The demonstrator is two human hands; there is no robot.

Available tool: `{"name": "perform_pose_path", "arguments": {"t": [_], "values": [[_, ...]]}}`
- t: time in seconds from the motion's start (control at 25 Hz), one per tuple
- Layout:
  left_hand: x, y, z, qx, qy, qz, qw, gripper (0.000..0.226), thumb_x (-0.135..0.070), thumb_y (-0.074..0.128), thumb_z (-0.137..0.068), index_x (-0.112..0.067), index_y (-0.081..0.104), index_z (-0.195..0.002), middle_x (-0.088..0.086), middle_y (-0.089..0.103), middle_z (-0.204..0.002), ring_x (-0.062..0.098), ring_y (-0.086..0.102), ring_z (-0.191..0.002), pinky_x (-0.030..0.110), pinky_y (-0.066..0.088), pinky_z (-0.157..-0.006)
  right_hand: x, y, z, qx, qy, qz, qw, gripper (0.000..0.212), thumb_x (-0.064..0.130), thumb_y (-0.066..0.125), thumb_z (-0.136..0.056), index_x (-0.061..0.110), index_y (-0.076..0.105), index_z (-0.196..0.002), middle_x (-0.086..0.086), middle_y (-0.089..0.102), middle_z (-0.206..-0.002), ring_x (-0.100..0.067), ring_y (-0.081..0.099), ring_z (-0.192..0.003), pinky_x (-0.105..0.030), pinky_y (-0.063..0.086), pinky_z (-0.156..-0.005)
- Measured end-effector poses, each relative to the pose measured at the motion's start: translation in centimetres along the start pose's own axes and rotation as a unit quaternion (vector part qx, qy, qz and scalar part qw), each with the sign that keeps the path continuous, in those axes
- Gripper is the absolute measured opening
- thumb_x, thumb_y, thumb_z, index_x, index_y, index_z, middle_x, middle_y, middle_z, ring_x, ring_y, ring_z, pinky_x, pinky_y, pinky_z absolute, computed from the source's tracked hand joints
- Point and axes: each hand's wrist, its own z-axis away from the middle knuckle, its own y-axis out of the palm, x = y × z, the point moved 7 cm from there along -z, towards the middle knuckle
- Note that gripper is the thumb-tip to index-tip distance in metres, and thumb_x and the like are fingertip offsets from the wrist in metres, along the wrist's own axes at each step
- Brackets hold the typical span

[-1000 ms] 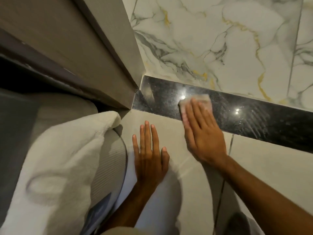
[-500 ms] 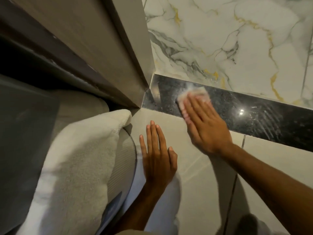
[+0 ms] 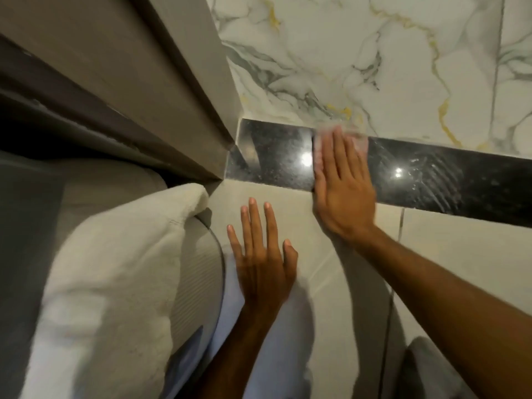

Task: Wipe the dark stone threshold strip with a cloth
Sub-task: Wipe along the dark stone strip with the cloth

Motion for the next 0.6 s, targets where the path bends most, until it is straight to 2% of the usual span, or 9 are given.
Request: {"name": "perform_pose_path", "arguments": {"t": [0.08, 0.16, 0.32, 0.4, 0.44, 0.52, 0.56, 0.6], "values": [[0.0, 0.5, 0.1, -0.005, 0.015, 0.004, 1.0, 0.073, -0.043, 0.035, -0.109, -0.011, 0.023, -0.174, 0.019, 0.016, -0.182, 0.036, 0.014, -0.17, 0.063, 0.013, -0.138, 1.7, 0.7, -2.3, -0.001, -0.001, -0.017, 1.0, 0.068, 0.034, 0.027, -0.118, 0.015, 0.003, -0.179, -0.009, -0.001, -0.19, -0.025, 0.0, -0.178, -0.052, 0.011, -0.146], [0.1, 0.6, 0.2, -0.011, 0.021, -0.008, 1.0, 0.072, -0.042, 0.032, -0.111, -0.009, 0.022, -0.174, 0.02, 0.016, -0.182, 0.037, 0.014, -0.17, 0.064, 0.013, -0.138, 2.9, 1.6, 0.8, 0.014, -0.085, -0.01, 0.996, 0.067, 0.032, 0.031, -0.118, 0.016, 0.009, -0.179, -0.009, 0.004, -0.19, -0.024, 0.003, -0.178, -0.053, 0.014, -0.145], [-1.7, 0.2, 0.5, 0.005, 0.058, -0.001, 0.998, 0.074, -0.04, 0.037, -0.109, -0.007, 0.022, -0.173, 0.022, 0.018, -0.181, 0.039, 0.018, -0.169, 0.066, 0.02, -0.136, -2.6, 0.5, 14.9, 0.058, -0.141, 0.041, 0.987, 0.063, 0.038, 0.027, -0.119, 0.017, 0.022, -0.178, -0.007, 0.016, -0.188, -0.024, 0.011, -0.177, -0.052, 0.026, -0.142], [-3.2, 0.4, 0.8, -0.001, 0.096, -0.003, 0.995, 0.074, -0.039, 0.038, -0.107, -0.006, 0.025, -0.173, 0.024, 0.022, -0.18, 0.04, 0.022, -0.168, 0.066, 0.022, -0.135, -6.0, -0.5, 15.3, 0.047, -0.144, 0.043, 0.987, 0.062, 0.038, 0.029, -0.119, 0.017, 0.027, -0.177, -0.007, 0.021, -0.187, -0.024, 0.016, -0.176, -0.052, 0.027, -0.142], [-3.8, 0.6, 1.0, -0.01, 0.113, -0.011, 0.993, 0.074, -0.039, 0.038, -0.107, -0.006, 0.026, -0.172, 0.024, 0.024, -0.179, 0.041, 0.025, -0.167, 0.066, 0.023, -0.135, -6.8, -0.9, 13.4, 0.03, -0.115, 0.037, 0.992, 0.062, 0.037, 0.03, -0.119, 0.018, 0.025, -0.177, -0.007, 0.019, -0.188, -0.024, 0.014, -0.177, -0.052, 0.025, -0.143], [-5.0, 1.0, 1.1, -0.025, 0.142, -0.029, 0.989, 0.073, -0.039, 0.036, -0.108, -0.006, 0.026, -0.172, 0.025, 0.026, -0.178, 0.043, 0.027, -0.166, 0.065, 0.022, -0.134, -7.4, -1.6, 7.1, -0.031, 0.009, 0.021, 0.999, 0.064, 0.035, 0.025, -0.119, 0.016, 0.014, -0.179, -0.008, 0.01, -0.189, -0.024, 0.008, -0.178, -0.052, 0.019, -0.144], [-5.5, 1.3, 1.1, -0.024, 0.151, -0.028, 0.988, 0.073, -0.04, 0.035, -0.109, -0.006, 0.025, -0.173, 0.026, 0.025, -0.179, 0.043, 0.026, -0.166, 0.064, 0.021, -0.135, -7.0, -1.6, 4.2, -0.042, 0.064, 0.007, 0.997, 0.065, 0.034, 0.024, -0.118, 0.014, 0.01, -0.179, -0.009, 0.007, -0.189, -0.026, 0.006, -0.178, -0.052, 0.018, -0.144], [-6.0, 1.4, 1.1, -0.019, 0.16, -0.023, 0.987, 0.073, -0.041, 0.034, -0.109, -0.006, 0.024, -0.173, 0.026, 0.024, -0.179, 0.043, 0.025, -0.166, 0.065, 0.02, -0.135, -6.1, -1.4, 2.4, -0.038, 0.079, -0.008, 0.996, 0.066, 0.034, 0.024, -0.118, 0.013, 0.009, -0.179, -0.011, 0.006, -0.189, -0.026, 0.006, -0.178, -0.052, 0.018, -0.144]]}}
